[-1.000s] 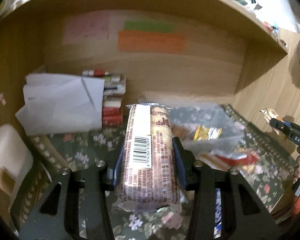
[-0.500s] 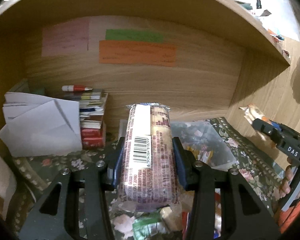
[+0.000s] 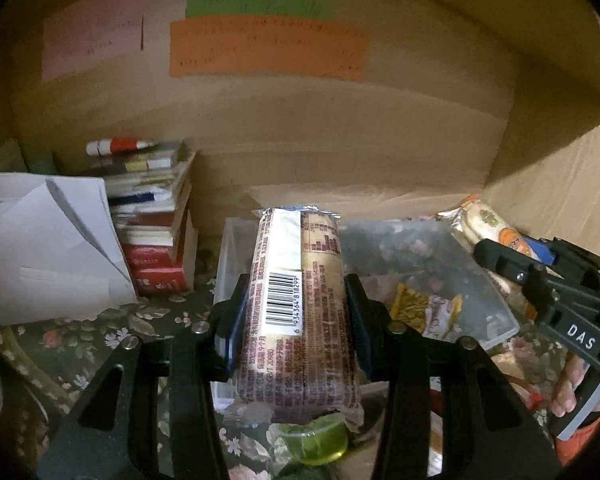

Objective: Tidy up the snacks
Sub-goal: 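Carry the wafer pack and cake pack above the clear box with both tools, then open both tools to release the wafer and cake packs into the box, then grasp the green can with the left tool while the right tool grasps the peanut cracker bag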

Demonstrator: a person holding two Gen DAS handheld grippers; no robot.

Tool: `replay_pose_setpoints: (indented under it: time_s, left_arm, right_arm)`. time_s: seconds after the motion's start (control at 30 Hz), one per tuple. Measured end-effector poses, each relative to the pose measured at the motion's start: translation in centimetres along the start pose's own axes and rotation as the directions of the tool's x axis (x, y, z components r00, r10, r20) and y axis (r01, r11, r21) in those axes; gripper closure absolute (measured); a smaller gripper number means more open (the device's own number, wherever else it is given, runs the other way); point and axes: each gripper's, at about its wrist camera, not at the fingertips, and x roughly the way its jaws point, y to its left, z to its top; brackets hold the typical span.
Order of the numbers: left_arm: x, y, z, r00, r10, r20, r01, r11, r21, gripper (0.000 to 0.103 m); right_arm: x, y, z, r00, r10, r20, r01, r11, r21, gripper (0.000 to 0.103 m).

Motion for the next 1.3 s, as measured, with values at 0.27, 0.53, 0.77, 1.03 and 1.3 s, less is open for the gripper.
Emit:
replay_pose_setpoints:
  time_s: [0.27,0.53,0.77,1.03,1.3]
  left_arm:
    - [2.7,0.4,-0.3,0.997,-0.019,-0.070,0.018,1.000,-0.009,0.058]
    - [2.3,0.2,-0.4,0.997,-0.024,-0.069,0.024,1.000,-0.010,0.058]
    - [-1.3,0.1,-0.7,1.000,-0.020,-0.020,0.020,1.000,0.004,0.056]
    - [-6.1,0.3,-1.8,0.999,-0.001,0.046,0.000,1.000,0.022,0.049]
    - [-8.3,0.9,-4.6,0.999,0.016,0.029,-0.016,0.999,0.030,0.046]
  right_arm:
    - [2.2,0.1,-0.2,0.996,0.012,-0.091,-0.015,0.999,-0.030,0.071]
    - [2.0,-0.1,0.0,0.995,0.006,-0.097,-0.008,1.000,-0.023,0.060]
    - [0.1,-0.3,0.4,0.998,0.004,-0.057,-0.005,1.000,-0.019,0.057]
    - [-4.5,-0.4,0.4,1.000,-0.012,0.021,0.012,1.000,-0.021,0.054]
    - [-8.6,-1.3,-1.8,0.997,-0.047,0.064,0.048,0.999,-0.005,0.049]
